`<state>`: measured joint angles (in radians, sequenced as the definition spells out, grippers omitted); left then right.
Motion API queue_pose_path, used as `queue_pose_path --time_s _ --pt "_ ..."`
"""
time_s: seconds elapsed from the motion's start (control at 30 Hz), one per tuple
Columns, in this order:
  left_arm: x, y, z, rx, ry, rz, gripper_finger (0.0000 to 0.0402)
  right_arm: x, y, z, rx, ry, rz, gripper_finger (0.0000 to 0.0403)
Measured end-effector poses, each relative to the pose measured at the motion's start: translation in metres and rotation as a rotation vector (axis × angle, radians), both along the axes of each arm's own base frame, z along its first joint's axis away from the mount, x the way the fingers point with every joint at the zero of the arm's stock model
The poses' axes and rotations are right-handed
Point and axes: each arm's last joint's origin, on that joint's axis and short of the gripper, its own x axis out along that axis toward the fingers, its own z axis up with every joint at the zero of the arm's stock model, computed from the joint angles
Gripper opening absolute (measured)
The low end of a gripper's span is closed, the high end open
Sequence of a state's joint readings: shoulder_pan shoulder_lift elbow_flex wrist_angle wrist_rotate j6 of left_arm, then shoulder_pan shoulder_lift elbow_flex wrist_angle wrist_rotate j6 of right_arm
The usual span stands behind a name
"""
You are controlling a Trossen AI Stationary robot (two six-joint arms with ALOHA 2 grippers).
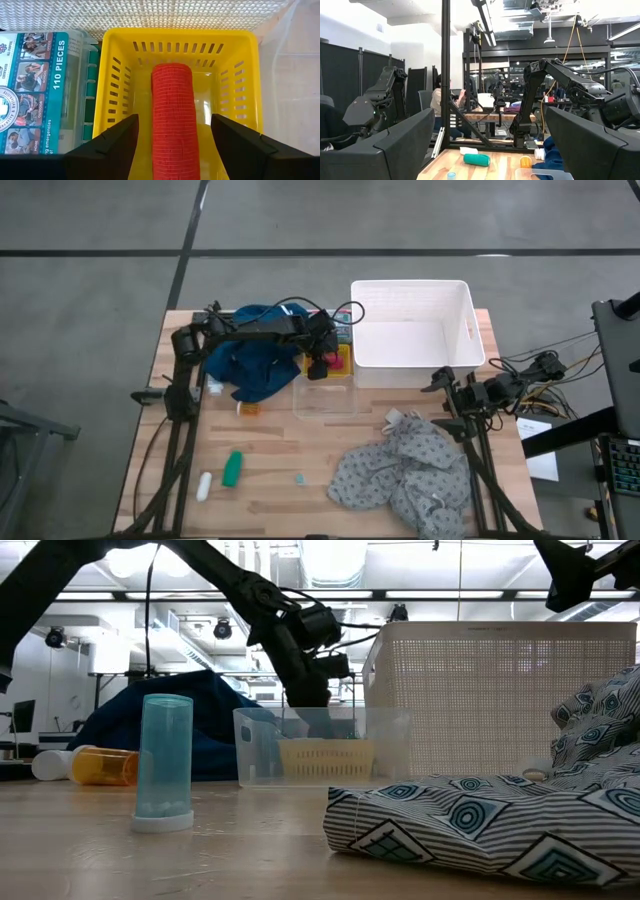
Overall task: Pick & Place Medicine items
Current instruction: Put the green bandage into the yellow bin
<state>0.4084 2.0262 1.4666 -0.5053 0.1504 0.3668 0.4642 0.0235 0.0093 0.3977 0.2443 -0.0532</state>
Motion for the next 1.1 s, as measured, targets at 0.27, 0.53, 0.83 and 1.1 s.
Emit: queue_pose_path --time_s 0.27,0.53,0.83,1.1 --pt "0.000 0.000 0.000 -0.001 0.000 0.002 0.0258 0.000 0.000 0.000 0.000 0.000 0.000 0.0380" --pt "-0.003 -0.001 0.012 -0.015 -0.021 0.058 0.0260 0.000 0.000 0.000 0.000 0.000 0.000 0.0380" --pt "-0.013 -0.013 0.055 -0.030 -0.114 0.138 0.0261 0.000 0.000 0.000 0.000 0.000 0.000 0.0380" --pt "-0.029 -0.038 0.096 -0.079 -0.160 0.185 0.0260 0.000 0.000 0.000 0.000 0.000 0.000 0.0380"
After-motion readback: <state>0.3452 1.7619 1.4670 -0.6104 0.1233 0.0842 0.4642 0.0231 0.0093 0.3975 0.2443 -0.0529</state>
